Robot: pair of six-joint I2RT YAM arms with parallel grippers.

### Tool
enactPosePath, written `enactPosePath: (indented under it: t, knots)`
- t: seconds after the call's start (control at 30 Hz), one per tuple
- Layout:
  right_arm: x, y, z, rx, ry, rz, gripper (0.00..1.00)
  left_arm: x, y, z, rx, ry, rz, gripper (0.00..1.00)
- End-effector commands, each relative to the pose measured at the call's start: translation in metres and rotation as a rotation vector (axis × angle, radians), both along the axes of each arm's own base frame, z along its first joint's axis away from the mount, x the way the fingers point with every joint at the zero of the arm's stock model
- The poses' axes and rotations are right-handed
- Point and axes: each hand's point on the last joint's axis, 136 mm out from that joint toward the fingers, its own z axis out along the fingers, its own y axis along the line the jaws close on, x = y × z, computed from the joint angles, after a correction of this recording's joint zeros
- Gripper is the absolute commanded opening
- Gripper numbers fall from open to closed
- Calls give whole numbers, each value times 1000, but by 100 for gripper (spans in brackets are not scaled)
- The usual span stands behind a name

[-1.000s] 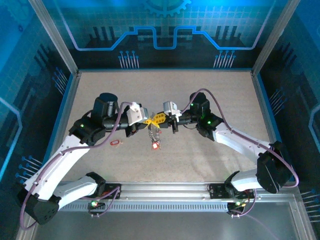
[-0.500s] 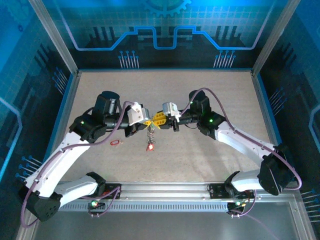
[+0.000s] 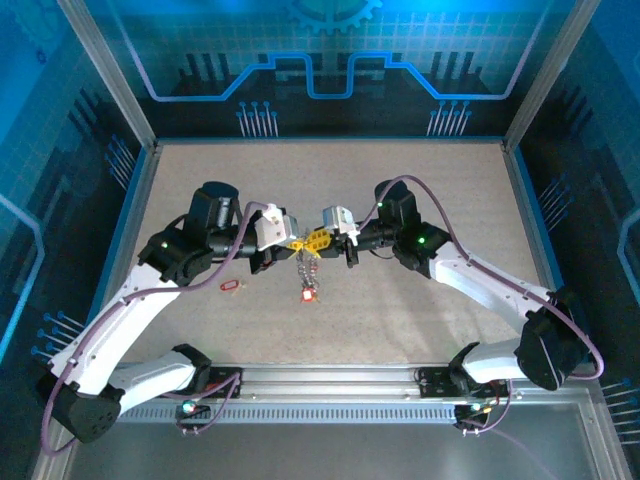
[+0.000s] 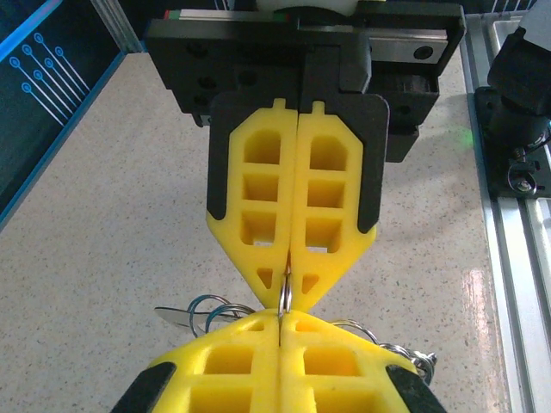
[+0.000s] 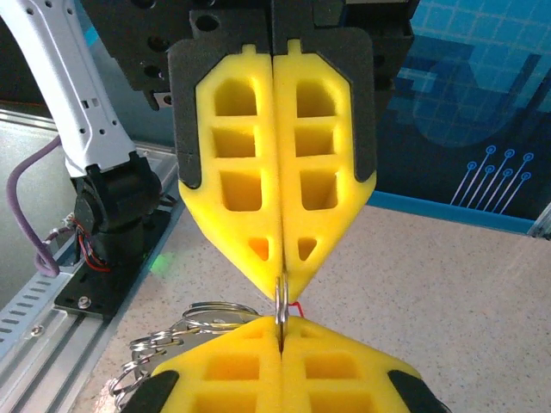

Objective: Put the keys on the keyring

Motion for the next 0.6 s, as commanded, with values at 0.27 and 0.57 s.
enactPosePath:
  t: [0.27,0.57]
  knots:
    - [-1,-7,27,112,-32,13,0,-7,3,-1,-21,9,-15,25]
    - [-2,-5,27,119,-31,32,0,3,-4,3,-39,-15,-24,23]
